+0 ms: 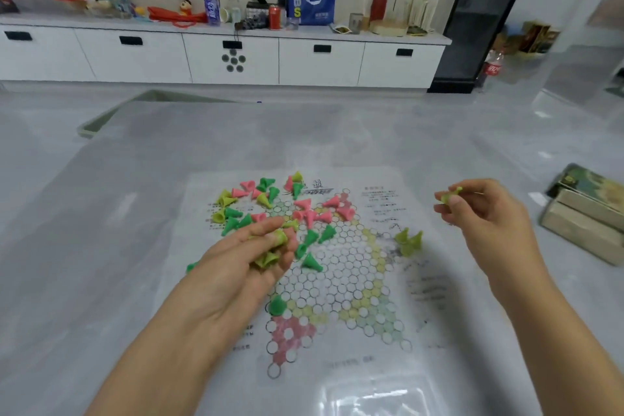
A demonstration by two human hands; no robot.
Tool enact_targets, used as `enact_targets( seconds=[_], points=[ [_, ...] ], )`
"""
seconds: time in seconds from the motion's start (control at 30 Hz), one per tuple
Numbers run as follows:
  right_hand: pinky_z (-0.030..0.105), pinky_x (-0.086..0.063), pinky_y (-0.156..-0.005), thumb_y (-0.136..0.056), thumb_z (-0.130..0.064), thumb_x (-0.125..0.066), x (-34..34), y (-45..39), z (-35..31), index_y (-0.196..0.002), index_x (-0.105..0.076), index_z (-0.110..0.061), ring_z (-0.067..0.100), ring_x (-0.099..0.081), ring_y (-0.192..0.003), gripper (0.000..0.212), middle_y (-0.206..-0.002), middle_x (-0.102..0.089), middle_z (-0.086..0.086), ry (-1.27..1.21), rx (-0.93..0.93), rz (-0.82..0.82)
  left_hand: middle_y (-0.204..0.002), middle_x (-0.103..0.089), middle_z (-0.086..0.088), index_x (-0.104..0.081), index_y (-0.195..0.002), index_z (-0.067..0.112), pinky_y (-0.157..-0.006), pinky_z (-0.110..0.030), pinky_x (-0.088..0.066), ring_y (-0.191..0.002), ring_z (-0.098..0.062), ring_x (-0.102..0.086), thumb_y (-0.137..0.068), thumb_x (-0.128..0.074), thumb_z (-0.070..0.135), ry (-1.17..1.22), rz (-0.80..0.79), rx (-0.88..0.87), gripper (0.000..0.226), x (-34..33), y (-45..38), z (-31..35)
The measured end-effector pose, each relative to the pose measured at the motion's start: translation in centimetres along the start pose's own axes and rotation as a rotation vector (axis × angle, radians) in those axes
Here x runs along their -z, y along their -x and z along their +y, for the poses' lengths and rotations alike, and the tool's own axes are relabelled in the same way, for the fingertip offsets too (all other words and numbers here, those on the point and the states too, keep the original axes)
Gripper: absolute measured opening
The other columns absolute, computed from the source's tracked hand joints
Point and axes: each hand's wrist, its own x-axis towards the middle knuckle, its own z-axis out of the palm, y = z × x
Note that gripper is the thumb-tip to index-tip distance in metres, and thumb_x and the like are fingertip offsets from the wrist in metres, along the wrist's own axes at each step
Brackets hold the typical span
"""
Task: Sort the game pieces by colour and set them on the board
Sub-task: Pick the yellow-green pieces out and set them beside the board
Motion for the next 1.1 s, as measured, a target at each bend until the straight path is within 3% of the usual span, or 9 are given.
enact_targets(
  seconds=[0.1,0.2,0.3,0.53,0.67,0.8,0.97,1.1],
  points=[
    [0.039,-0.052,-0.082,-0.088,-0.008,-0.052,1.0,-0.4,1.8,-0.081,-0.053,-0.023,0.016,-0.067,-0.080,0.017,-0.086,-0.068,0.001,0.124,-0.029,-0.026,-0.059,-0.068,-0.003,-0.064,-0.090,0.003,-0.046,-0.017,-0.051,-0.052,-0.009,-0.060,-0.081,-0.052,-0.003,-0.119,0.018,-0.034,0.016,-0.4,0.0,-0.6],
    [0.021,-0.049,-0.072,-0.083,-0.010,-0.060,1.4,-0.2,2.8,-0.079,-0.059,-0.020,0.016,-0.062,-0.078,0.011,-0.079,-0.065,-0.003,0.293,0.036,-0.107,-0.059,-0.063,-0.002,-0.066,-0.086,0.006,-0.043,-0.015,-0.047,-0.051,-0.007,-0.054,-0.081,-0.054,-0.001,-0.223,0.029,-0.066,0.015,-0.5,0.0,-1.3],
    [0.021,-0.044,-0.062,-0.081,-0.016,-0.065,1.3,-0.3,2.8,-0.076,-0.062,-0.025,0.007,-0.056,-0.063,0.010,-0.069,-0.062,-0.006,0.290,0.067,-0.118,-0.060,-0.061,-0.003,-0.067,-0.086,0.008,-0.043,-0.015,-0.047,-0.055,-0.009,-0.053,-0.081,-0.055,-0.001,-0.261,0.043,-0.060,0.015,-0.4,0.1,-1.6],
    [0.004,-0.042,-0.061,-0.085,-0.014,-0.061,-2.0,-1.3,1.9,-0.087,-0.065,-0.021,-0.003,-0.055,-0.067,0.008,-0.072,-0.059,-0.014,0.421,0.201,-0.258,-0.053,-0.062,0.000,-0.067,-0.084,0.007,-0.042,-0.015,-0.047,-0.050,-0.007,-0.054,-0.082,-0.055,-0.002,-0.262,0.089,-0.044,0.016,-0.7,0.0,-2.4],
    [0.024,-0.037,-0.073,-0.085,-0.019,-0.060,-3.7,-1.5,2.6,-0.092,-0.067,-0.017,0.012,-0.046,-0.091,0.010,-0.090,-0.051,-0.006,0.659,0.300,-0.316,-0.053,-0.063,0.000,-0.071,-0.077,0.009,-0.041,-0.017,-0.046,-0.051,-0.008,-0.054,-0.082,-0.054,-0.002,-0.247,0.108,-0.051,0.020,-0.6,0.0,-2.0],
    [0.025,-0.030,-0.079,-0.084,-0.019,-0.061,-4.1,-1.4,3.3,-0.091,-0.067,-0.014,0.019,-0.041,-0.102,0.011,-0.105,-0.053,0.002,0.743,0.285,-0.299,-0.052,-0.063,0.000,-0.074,-0.063,0.012,-0.040,-0.016,-0.045,-0.049,-0.008,-0.053,-0.081,-0.054,-0.003,-0.244,0.112,-0.064,0.031,-0.5,0.0,-1.6],
    [0.027,-0.034,-0.082,-0.085,-0.018,-0.057,-4.2,-1.3,3.2,-0.096,-0.064,-0.013,0.022,-0.043,-0.105,0.014,-0.109,-0.054,0.004,0.762,0.251,-0.349,-0.052,-0.062,0.001,-0.068,-0.082,0.008,-0.041,-0.016,-0.045,-0.048,-0.007,-0.053,-0.081,-0.055,-0.003,-0.250,0.098,-0.055,0.017,-0.9,0.1,-1.8],
    [0.030,-0.038,-0.083,-0.086,-0.017,-0.056,-4.0,-1.2,3.0,-0.098,-0.063,-0.012,0.023,-0.045,-0.102,0.015,-0.108,-0.056,0.004,0.761,0.218,-0.390,-0.052,-0.063,0.000,-0.069,-0.079,0.008,-0.039,-0.016,-0.045,-0.046,-0.006,-0.054,-0.080,-0.055,-0.004,-0.238,0.105,-0.061,0.018,-0.8,0.0,-1.7]
  ],
)
